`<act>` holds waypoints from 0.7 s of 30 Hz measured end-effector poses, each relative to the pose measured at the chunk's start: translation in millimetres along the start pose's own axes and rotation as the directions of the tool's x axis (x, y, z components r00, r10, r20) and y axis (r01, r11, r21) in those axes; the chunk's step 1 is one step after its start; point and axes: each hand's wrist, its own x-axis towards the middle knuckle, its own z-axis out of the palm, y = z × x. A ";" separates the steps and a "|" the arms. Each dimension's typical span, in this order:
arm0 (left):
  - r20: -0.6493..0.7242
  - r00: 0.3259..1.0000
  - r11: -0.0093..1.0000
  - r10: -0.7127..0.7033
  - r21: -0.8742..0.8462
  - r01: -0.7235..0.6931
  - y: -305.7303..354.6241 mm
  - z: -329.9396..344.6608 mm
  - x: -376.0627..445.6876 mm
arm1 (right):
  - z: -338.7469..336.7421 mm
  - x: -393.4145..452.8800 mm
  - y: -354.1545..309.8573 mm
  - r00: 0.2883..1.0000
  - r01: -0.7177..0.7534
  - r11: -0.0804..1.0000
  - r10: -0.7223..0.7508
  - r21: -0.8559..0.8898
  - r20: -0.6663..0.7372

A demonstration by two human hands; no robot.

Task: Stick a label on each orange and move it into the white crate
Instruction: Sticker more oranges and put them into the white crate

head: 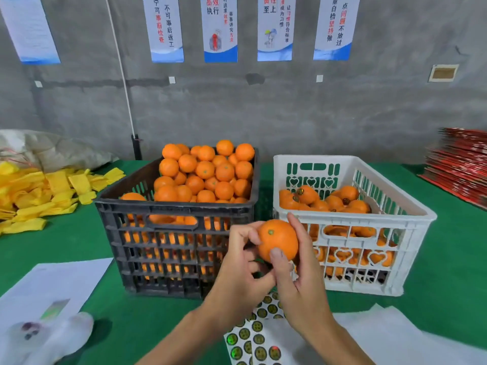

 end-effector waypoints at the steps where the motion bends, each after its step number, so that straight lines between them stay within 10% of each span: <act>1: -0.001 0.999 0.999 -0.035 0.013 0.035 -12.9 1.2 -8.7 | -3.3 -7.7 11.1 0.998 -0.045 0.997 0.048 -0.055 0.051; 8: 0.110 0.950 0.944 -0.292 0.193 0.267 -98.7 -17.6 -59.5 | -26.6 -48.9 90.3 0.858 -0.196 0.937 0.307 -0.290 0.412; 17: 0.075 0.930 0.923 -0.359 0.174 0.342 -125.6 -23.4 -76.9 | -46.0 -71.0 105.7 0.640 0.117 0.877 0.293 -0.466 0.710; 21: 0.050 0.944 0.936 -0.327 0.152 0.316 -121.3 -22.0 -78.8 | -51.2 -79.6 103.6 0.665 0.229 0.868 0.190 -0.440 0.722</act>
